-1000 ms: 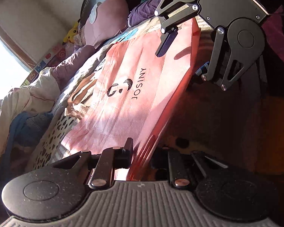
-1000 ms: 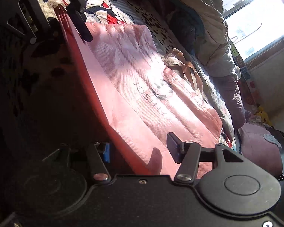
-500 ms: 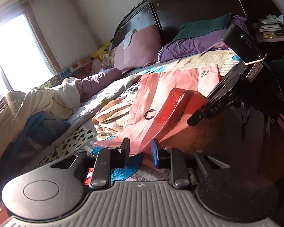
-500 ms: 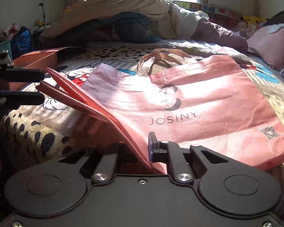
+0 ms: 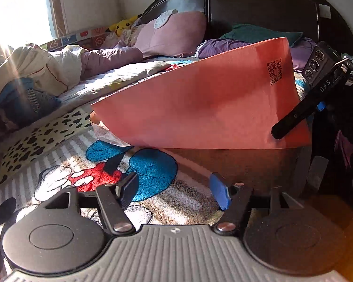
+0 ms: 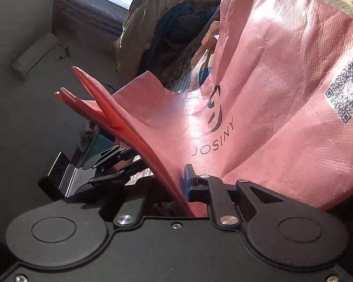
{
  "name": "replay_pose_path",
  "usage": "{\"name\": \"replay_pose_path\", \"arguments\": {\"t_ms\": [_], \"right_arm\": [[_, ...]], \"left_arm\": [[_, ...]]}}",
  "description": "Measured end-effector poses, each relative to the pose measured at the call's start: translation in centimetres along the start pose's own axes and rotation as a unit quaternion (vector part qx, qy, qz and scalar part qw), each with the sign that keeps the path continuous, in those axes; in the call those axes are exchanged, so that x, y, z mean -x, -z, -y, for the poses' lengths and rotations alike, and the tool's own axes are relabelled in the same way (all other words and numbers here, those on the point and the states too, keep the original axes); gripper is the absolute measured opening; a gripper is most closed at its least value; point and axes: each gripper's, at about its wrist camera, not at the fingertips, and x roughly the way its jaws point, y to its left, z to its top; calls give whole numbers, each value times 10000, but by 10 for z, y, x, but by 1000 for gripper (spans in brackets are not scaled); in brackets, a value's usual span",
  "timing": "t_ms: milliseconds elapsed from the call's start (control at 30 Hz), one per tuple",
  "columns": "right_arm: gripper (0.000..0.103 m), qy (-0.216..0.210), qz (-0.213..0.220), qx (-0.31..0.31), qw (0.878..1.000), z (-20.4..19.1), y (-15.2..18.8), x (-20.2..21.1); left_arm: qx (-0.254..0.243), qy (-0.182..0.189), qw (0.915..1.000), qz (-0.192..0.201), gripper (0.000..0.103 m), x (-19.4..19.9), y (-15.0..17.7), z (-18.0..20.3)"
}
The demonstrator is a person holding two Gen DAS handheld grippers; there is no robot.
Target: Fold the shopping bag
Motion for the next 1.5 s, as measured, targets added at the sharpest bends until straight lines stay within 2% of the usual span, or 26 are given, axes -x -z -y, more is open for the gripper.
{"name": "replay_pose_path", "arguments": {"t_ms": [67,167,300,400,467,533,633,667,700,733,767,833,867,900,933,967,1000,1033,1067,1167,1200,1233,1267,1367,1433,1500], "right_arm": [[10,98,-444,674,9967,-8,-13,11],[10,93,-689,1044,9921,-14,-14,30],[10,200,-772,1287,9885,-14,-15,47],[10,225,-769,1254,9889,-7,-13,54],[10,271,-721,1180,9900,-2,-12,57],[10,457,-680,1205,9893,-3,1,52],[10,1148,-576,1851,9743,-17,10,43],[19,1386,-522,2111,9662,-23,10,40],[24,1622,-467,2368,9568,-29,11,37],[25,1910,-411,2775,9406,-37,14,35],[34,2221,-352,3262,9182,-45,19,33],[40,2804,-341,4219,8615,-57,31,22],[46,3025,-409,4734,8263,-61,38,16],[46,3196,-557,5282,7847,-64,46,9],[46,3255,-680,5654,7548,-65,52,11],[47,3257,-775,5926,7326,-67,57,17],[47,3195,-867,6038,7251,-67,57,20],[40,3100,-958,6062,7261,-66,54,20],[27,2991,-1002,5871,7456,-63,45,23],[19,2763,-942,5194,8031,-54,21,33],[17,2701,-894,5018,8169,-51,17,36],[15,2636,-845,4838,8302,-48,12,39],[15,2582,-803,4701,8402,-46,9,42],[15,2357,-590,4168,8759,-36,-1,54],[15,2276,-494,3955,8884,-31,-4,60],[15,2140,-339,3572,9086,-24,-9,70]], "left_arm": [[-322,65,9994,45,78,0,3,-8],[-1140,199,9933,85,78,-15,1,-11],[-2156,426,9755,102,78,-39,-5,-13],[-2661,806,9604,161,78,-66,-17,-9],[-2622,1312,9560,37,55,-80,-26,-4],[-2511,1554,9554,-64,37,-88,-34,4],[-2526,1660,9532,-121,22,-77,-37,13],[-2515,1678,9531,-142,20,-71,-37,15],[-2430,1741,9541,-159,16,-64,-36,15],[-2343,1800,9552,-179,14,-57,-36,16],[-2260,1850,9562,-209,14,-52,-35,16],[-2083,1987,9574,-245,14,-45,-35,15],[-1974,2077,9577,-245,14,-43,-35,12],[-1869,2156,9581,-253,14,-41,-36,8],[-1766,2231,9583,-245,14,-41,-37,3],[-1642,2310,9588,-207,14,-41,-37,-3],[-1518,2387,9590,-169,14,-41,-38,-9],[-1418,2489,9580,-116,14,-41,-39,-14],[-1393,2610,9552,-32,14,-39,-40,-17],[-1729,2566,9507,180,16,-39,-40,-14],[-1881,2502,9496,149,28,-42,-38,-14],[-2032,2437,9482,119,52,-46,-36,-13],[-2182,2372,9466,88,61,-49,-34,-13],[-2586,2283,9386,-49,64,-61,-29,-15],[-2825,2281,9317,-61,64,-68,-28,-16],[-3000,2367,9241,-40,64,-77,-31,-18]]}}
